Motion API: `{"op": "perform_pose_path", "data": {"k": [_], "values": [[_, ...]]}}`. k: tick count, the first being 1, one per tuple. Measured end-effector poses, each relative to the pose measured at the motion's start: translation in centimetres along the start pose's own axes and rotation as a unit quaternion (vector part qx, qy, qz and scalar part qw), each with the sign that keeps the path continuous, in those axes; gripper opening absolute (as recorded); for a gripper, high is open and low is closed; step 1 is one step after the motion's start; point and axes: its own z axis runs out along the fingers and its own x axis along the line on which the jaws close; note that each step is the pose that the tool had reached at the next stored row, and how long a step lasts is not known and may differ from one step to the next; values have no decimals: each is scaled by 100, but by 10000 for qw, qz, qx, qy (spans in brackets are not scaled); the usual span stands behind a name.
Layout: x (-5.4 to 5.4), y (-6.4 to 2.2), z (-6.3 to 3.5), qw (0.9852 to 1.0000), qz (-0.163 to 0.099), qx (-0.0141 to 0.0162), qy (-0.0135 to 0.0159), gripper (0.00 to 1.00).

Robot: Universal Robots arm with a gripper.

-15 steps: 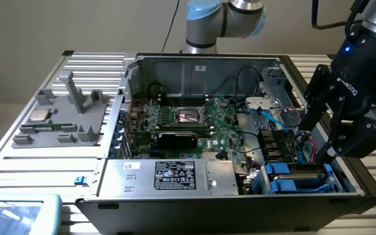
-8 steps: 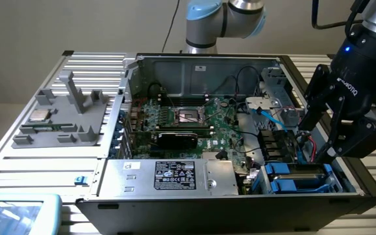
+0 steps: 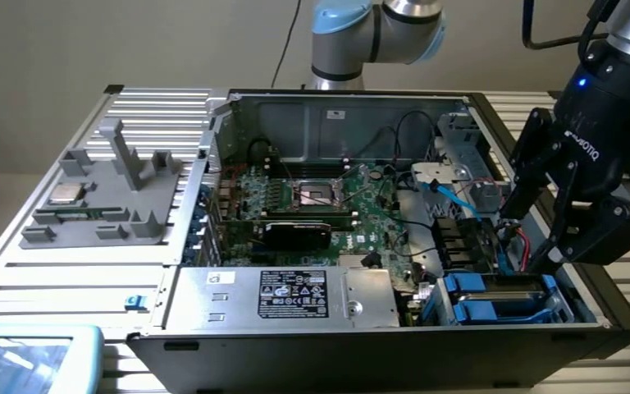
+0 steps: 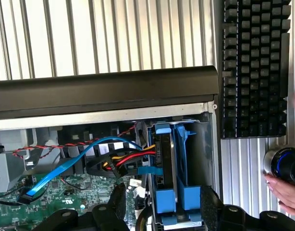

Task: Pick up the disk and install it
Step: 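Insert the second disk wire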

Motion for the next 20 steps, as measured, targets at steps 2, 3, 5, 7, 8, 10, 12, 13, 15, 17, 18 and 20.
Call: {"op": "perform_pose_path", "data": {"k": [2, 3, 5, 7, 8, 10, 12, 13, 15, 17, 18, 20], "values": [[0, 0, 0, 10000, 0, 0, 0, 72], [0, 0, 0, 10000, 0, 0, 0, 72], [0, 0, 0, 10000, 0, 0, 0, 72], [0, 0, 0, 10000, 0, 0, 0, 72], [0, 0, 0, 10000, 0, 0, 0, 69], [0, 0, 0, 10000, -5, 0, 0, 63], [0, 0, 0, 9999, -142, -12, -9, 51], [0, 0, -1, 9997, -231, -20, -15, 51], [0, 0, 0, 9991, -418, -36, -27, 39], [0, 0, 1, 9982, -597, -51, -38, 33], [0, 0, 1, 9976, -686, -59, -44, 27], [0, 0, 0, 9962, -864, -75, -56, 21]]}}
